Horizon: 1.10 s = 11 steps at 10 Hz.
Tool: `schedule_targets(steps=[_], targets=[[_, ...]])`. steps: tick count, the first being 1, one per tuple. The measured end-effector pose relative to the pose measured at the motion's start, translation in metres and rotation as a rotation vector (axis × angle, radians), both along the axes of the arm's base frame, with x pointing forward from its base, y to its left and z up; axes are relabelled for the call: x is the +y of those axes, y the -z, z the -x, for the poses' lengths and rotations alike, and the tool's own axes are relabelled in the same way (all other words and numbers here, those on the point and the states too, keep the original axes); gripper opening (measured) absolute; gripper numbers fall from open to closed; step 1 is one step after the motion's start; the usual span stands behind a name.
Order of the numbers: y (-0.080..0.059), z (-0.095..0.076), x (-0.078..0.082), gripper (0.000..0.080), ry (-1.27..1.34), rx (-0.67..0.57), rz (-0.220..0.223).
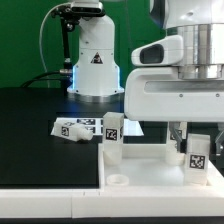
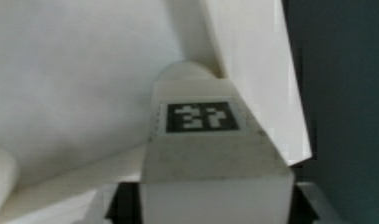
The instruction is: Assemble square table
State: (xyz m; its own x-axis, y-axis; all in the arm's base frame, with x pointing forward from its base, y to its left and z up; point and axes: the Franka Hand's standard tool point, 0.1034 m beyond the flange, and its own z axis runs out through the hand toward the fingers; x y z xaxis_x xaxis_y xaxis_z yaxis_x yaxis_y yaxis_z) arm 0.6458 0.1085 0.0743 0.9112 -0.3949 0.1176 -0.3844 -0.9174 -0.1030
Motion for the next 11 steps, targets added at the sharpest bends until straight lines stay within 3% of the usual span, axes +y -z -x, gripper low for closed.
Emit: schedule_targets(steps=[1, 4, 5, 6, 10, 11], targets=[[0.0002, 0.0001, -0.0006, 0.0285, 0.087, 0.005, -0.012], [0.0002, 0.0053, 0.0009, 0.0285, 0.688, 0.039, -0.04], [0.0007, 0.0056, -0.0016, 0.0285, 0.875, 0.039, -0.068], [0.0011, 0.0063, -0.0034, 0.0285, 0.959, 0.049, -0.094], [0.0013, 0.0075, -0.004, 0.0286, 1.193, 0.061, -0.126], [0.0011, 0.0085, -0.0066, 0.0286, 1.384, 0.088, -0.158]])
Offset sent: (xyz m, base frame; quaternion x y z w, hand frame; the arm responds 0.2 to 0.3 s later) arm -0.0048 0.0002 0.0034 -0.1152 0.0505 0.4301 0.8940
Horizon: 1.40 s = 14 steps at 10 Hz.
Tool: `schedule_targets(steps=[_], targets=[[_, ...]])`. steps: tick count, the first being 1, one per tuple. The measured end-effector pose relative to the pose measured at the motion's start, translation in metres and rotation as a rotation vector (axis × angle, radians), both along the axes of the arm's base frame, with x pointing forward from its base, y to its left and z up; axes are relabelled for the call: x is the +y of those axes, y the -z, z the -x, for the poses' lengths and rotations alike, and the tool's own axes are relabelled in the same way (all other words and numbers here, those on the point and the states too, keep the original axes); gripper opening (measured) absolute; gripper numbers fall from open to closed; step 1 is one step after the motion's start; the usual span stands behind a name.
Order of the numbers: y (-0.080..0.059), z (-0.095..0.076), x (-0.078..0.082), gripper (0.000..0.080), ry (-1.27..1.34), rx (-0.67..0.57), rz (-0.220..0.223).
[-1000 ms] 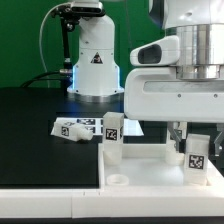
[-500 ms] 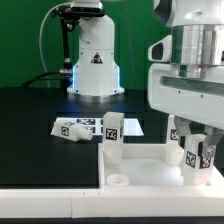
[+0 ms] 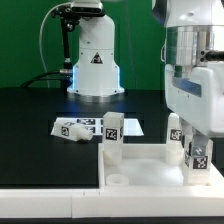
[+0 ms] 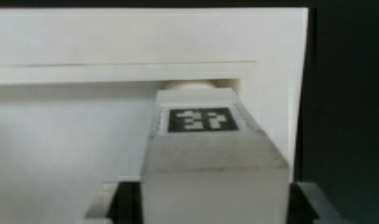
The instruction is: Assemble square table
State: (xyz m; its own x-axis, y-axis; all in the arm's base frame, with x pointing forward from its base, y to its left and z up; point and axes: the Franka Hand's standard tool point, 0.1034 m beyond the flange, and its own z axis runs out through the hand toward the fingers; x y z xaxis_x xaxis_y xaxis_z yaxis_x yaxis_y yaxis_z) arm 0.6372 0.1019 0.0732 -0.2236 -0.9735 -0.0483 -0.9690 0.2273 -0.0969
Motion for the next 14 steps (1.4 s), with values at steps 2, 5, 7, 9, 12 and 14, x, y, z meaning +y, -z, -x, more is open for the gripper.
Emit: schedule_targets(steps=[2, 5, 7, 9, 12, 14], targets=[[0.0, 0.0, 0.0, 0.0287, -0.07, 0.0, 0.011], [-0.006, -0.007, 0.007, 0.0599, -0.607, -0.018, 0.093], [-0.005, -0.007, 0.005, 0.0645, -0.69, -0.017, 0.103], [-0.004, -0.008, 0.006, 0.0649, -0.891, -0.017, 0.144], [-0.009, -0.011, 0.023, 0.0649, -1.315, -0.042, 0.213], [-0.007, -0.011, 0.021, 0.0439, -1.284, -0.042, 0.211]])
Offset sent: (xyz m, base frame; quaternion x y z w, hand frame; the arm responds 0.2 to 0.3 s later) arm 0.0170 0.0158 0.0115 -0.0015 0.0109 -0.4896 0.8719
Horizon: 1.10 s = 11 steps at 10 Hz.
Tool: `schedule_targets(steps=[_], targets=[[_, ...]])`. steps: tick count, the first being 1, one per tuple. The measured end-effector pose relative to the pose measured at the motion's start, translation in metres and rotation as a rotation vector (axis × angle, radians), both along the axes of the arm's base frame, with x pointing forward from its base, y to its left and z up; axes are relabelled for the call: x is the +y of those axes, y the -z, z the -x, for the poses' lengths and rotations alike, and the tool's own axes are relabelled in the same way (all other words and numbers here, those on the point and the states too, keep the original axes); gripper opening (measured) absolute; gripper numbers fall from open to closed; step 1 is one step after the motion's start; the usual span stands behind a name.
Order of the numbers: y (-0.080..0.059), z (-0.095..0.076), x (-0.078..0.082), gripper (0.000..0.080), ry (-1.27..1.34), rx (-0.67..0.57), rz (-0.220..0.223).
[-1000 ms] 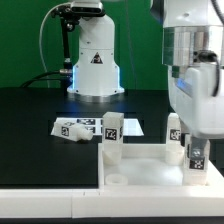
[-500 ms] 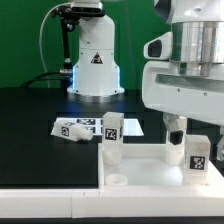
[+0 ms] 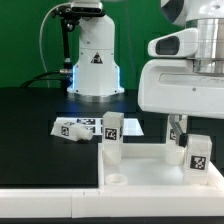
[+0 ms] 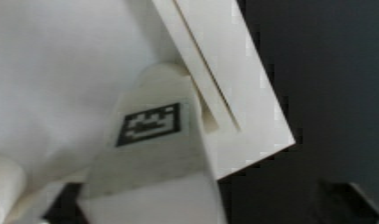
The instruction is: Assemble square table
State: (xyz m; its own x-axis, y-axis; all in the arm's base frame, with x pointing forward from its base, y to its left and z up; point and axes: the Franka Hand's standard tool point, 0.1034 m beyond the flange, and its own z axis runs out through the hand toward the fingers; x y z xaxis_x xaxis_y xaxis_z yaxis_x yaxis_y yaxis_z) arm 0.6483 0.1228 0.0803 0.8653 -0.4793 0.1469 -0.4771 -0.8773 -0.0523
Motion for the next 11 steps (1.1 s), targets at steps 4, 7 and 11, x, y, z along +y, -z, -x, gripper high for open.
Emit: schedule_targets(steps=[4, 7, 11], targets=[[0.0, 0.0, -0.01, 0.0291, 0.208, 0.001, -0.02], [0.002, 0.005, -0.017, 0.029, 0.701, 0.031, -0.078], [0.003, 0.007, -0.017, 0.029, 1.099, 0.058, -0.19]])
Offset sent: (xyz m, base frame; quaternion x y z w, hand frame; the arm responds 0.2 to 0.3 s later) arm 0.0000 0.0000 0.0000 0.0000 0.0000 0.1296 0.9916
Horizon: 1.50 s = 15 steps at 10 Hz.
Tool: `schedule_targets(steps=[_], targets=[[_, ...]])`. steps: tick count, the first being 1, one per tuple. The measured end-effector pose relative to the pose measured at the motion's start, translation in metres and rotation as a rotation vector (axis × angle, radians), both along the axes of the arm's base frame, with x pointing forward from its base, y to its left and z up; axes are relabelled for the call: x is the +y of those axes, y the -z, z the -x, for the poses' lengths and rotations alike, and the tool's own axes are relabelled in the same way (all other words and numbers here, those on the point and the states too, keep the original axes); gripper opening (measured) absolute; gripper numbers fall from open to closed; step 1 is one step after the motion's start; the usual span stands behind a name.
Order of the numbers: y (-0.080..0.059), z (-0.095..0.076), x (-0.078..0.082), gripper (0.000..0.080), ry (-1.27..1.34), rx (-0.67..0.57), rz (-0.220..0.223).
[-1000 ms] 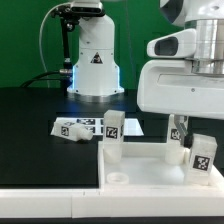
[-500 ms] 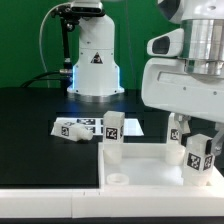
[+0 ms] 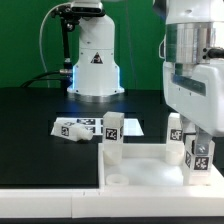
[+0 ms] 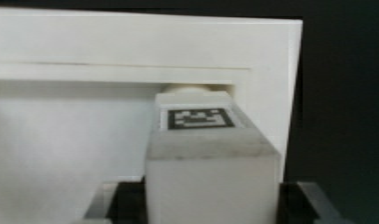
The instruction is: Assemble square table
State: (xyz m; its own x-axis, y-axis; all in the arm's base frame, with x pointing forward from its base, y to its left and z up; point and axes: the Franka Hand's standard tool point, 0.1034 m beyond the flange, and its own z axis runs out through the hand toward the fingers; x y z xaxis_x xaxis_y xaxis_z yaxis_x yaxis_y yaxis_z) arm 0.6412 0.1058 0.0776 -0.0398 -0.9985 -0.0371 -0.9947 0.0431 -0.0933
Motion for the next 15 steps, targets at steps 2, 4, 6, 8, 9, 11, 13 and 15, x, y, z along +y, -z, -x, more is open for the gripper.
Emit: schedule_targets(steps=[2, 4, 6, 8, 9, 11, 13, 15], targets=[[0.0, 0.001, -0.001, 0.029, 0.129, 0.01, -0.013], [0.001, 0.004, -0.005, 0.0291, 0.448, -0.011, -0.097], [0.001, 0.006, -0.005, 0.0292, 0.522, -0.063, -0.107], [0.003, 0.007, -0.006, 0.0372, 0.485, -0.061, -0.097], [0.0, 0.006, -0.006, 0.0528, 0.466, -0.066, -0.097], [-0.028, 0.001, -0.014, 0.0624, 0.408, -0.102, -0.11], [-0.035, -0.003, -0.018, 0.0644, 0.406, -0.124, -0.111], [-0.034, -0.003, -0.018, 0.0649, 0.405, -0.123, -0.111]])
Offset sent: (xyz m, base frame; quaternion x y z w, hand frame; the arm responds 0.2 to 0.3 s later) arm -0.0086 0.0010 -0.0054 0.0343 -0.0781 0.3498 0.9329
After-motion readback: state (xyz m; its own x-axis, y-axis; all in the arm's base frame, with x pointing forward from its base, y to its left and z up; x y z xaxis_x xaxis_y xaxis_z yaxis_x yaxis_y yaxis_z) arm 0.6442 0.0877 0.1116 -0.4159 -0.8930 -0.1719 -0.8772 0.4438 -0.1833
